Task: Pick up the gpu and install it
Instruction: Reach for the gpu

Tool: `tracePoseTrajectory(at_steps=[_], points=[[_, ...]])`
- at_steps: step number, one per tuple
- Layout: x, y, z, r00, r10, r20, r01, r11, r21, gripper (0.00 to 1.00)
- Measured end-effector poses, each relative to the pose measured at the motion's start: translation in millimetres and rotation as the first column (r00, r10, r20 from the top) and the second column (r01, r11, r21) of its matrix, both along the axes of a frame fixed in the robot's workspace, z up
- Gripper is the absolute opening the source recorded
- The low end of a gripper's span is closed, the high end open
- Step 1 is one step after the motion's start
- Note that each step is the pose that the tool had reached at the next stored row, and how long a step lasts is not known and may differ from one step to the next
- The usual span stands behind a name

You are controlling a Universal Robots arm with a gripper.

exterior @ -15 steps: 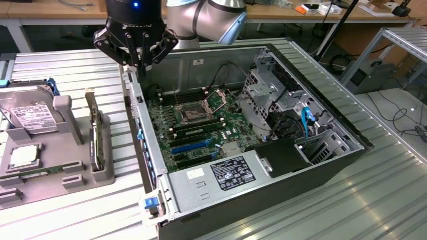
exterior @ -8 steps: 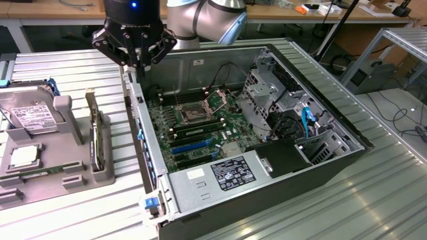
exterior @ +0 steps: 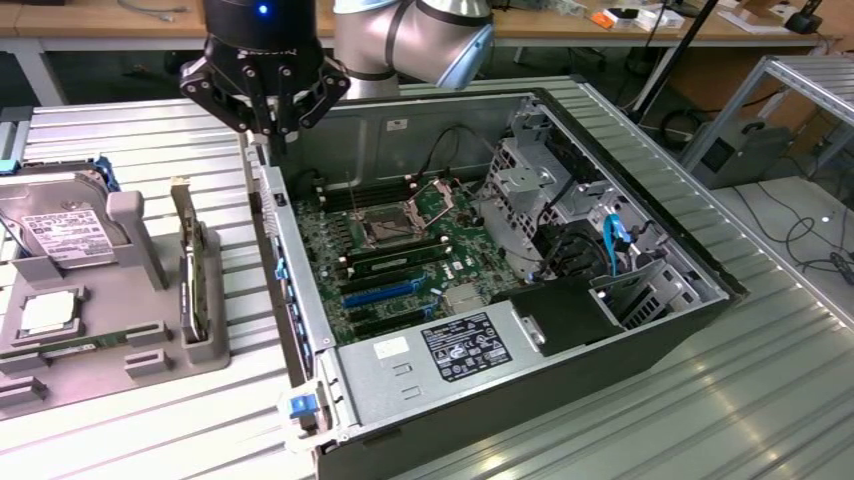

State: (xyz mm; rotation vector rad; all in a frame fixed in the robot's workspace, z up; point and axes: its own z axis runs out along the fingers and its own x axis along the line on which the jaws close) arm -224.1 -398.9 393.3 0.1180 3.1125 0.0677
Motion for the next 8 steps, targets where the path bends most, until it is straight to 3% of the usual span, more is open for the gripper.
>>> tracePoseTrajectory(at_steps=[8], points=[[-2.6, 0.0, 0.0, 1.0, 0.0, 0.0, 0.0, 1.0, 0.0, 0.11]])
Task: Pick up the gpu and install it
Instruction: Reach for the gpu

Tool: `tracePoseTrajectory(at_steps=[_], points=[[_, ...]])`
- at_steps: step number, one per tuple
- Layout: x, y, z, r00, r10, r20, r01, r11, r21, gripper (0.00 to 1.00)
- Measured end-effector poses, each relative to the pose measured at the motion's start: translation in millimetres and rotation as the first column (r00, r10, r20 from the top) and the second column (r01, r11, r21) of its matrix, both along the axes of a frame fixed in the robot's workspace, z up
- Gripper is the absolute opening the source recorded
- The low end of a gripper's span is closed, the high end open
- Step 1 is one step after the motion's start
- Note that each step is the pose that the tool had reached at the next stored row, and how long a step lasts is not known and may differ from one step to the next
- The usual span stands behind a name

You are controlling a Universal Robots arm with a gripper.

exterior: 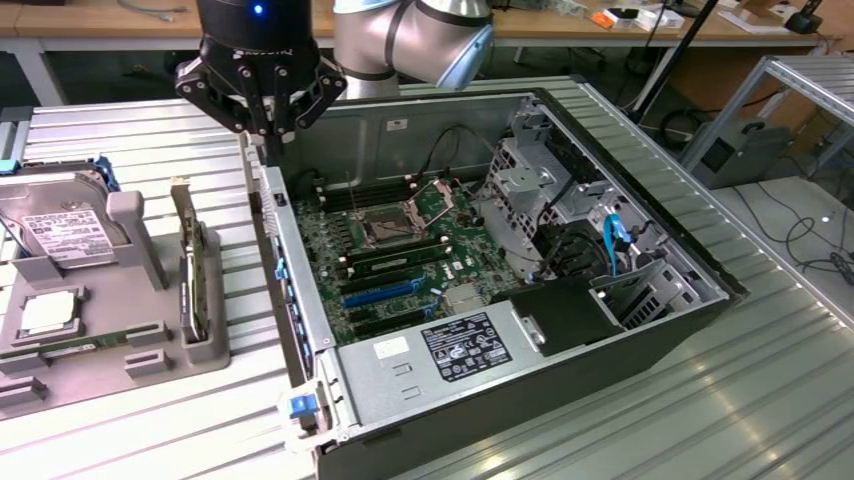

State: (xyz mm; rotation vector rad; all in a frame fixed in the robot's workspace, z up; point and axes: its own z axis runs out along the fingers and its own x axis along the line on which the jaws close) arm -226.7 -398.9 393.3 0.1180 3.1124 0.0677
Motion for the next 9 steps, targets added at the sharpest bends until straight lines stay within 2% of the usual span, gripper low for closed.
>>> tracePoseTrajectory(at_steps=[9], points=[[-3.3, 0.0, 0.0, 1.0, 0.0, 0.0, 0.0, 1.0, 0.0, 0.11]])
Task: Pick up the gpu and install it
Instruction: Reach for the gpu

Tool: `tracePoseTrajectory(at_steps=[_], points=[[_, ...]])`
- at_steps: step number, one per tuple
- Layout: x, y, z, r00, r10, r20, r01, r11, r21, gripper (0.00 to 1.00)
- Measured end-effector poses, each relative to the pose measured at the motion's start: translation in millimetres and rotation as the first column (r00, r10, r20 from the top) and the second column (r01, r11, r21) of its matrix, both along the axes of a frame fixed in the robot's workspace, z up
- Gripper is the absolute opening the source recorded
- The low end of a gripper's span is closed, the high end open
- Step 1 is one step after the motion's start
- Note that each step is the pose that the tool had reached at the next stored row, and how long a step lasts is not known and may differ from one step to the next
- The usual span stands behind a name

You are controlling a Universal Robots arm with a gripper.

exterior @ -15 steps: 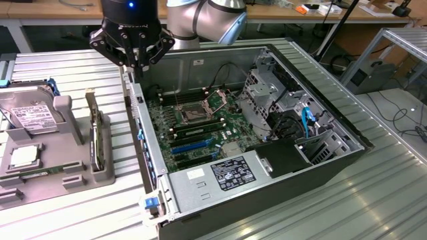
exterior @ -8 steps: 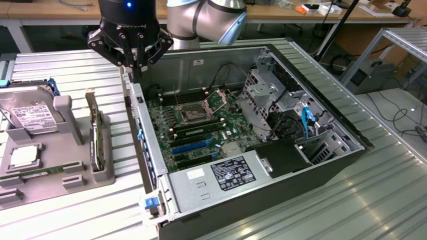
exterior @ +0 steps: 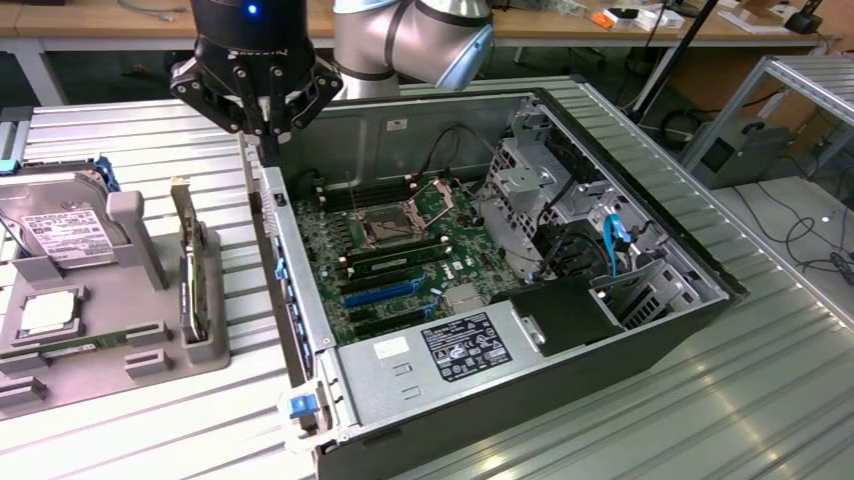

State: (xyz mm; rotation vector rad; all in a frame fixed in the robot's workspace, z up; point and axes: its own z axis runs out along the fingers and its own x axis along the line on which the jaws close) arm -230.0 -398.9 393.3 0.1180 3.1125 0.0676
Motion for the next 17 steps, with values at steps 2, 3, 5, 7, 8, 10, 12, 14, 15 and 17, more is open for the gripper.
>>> tracePoseTrajectory(at_steps=[2, 3, 5, 7, 8, 10, 12, 14, 15, 17], points=[[-1.3, 0.0, 0.0, 1.0, 0.0, 0.0, 0.0, 1.0, 0.0, 0.11], [-1.8, 0.0, 0.0, 1.0, 0.0, 0.0, 0.0, 1.0, 0.0, 0.11], [-2.6, 0.0, 0.0, 1.0, 0.0, 0.0, 0.0, 1.0, 0.0, 0.11], [-3.2, 0.0, 0.0, 1.0, 0.0, 0.0, 0.0, 1.0, 0.0, 0.11], [-3.6, 0.0, 0.0, 1.0, 0.0, 0.0, 0.0, 1.0, 0.0, 0.11], [-4.9, 0.0, 0.0, 1.0, 0.0, 0.0, 0.0, 1.0, 0.0, 0.11], [-6.4, 0.0, 0.0, 1.0, 0.0, 0.0, 0.0, 1.0, 0.0, 0.11], [-8.0, 0.0, 0.0, 1.0, 0.0, 0.0, 0.0, 1.0, 0.0, 0.11], [-8.7, 0.0, 0.0, 1.0, 0.0, -0.0001, 0.0, 1.0, 0.0, 0.11], [-9.5, 0.0, 0.0, 1.0, 0.0, 0.0, 0.0, 1.0, 0.0001, 0.11]])
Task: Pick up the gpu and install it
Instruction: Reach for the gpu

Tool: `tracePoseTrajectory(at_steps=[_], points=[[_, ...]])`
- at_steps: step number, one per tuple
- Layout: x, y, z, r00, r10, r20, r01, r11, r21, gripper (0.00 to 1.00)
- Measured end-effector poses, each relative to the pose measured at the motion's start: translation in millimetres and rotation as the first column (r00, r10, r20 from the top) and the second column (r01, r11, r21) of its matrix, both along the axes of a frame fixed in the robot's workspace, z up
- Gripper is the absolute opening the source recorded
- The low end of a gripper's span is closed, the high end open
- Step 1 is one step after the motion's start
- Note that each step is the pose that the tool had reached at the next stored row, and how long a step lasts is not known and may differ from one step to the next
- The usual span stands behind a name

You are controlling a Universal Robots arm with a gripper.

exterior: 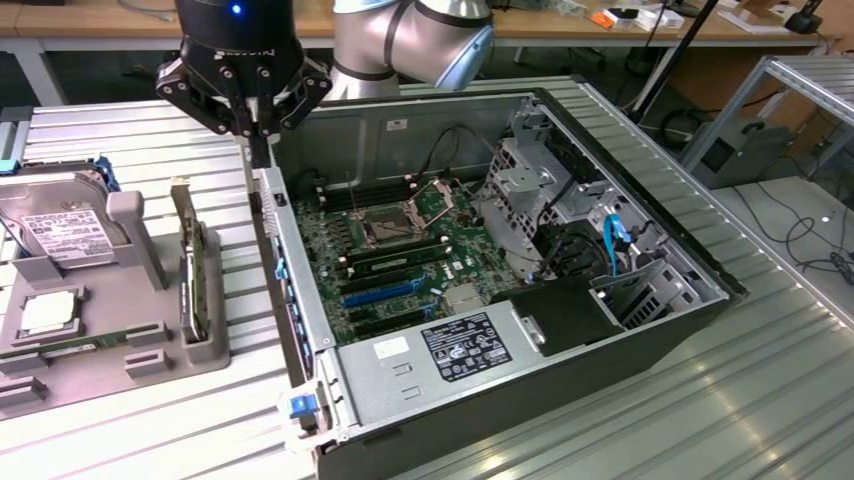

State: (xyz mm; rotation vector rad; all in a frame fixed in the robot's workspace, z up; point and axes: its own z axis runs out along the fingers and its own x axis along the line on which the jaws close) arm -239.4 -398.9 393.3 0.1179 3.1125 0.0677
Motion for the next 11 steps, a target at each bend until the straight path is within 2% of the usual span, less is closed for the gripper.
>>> tracePoseTrajectory(at_steps=[11], points=[[-4.2, 0.0, 0.0, 1.0, 0.0, -0.0001, 0.0, 1.0, -0.0001, 0.11]])
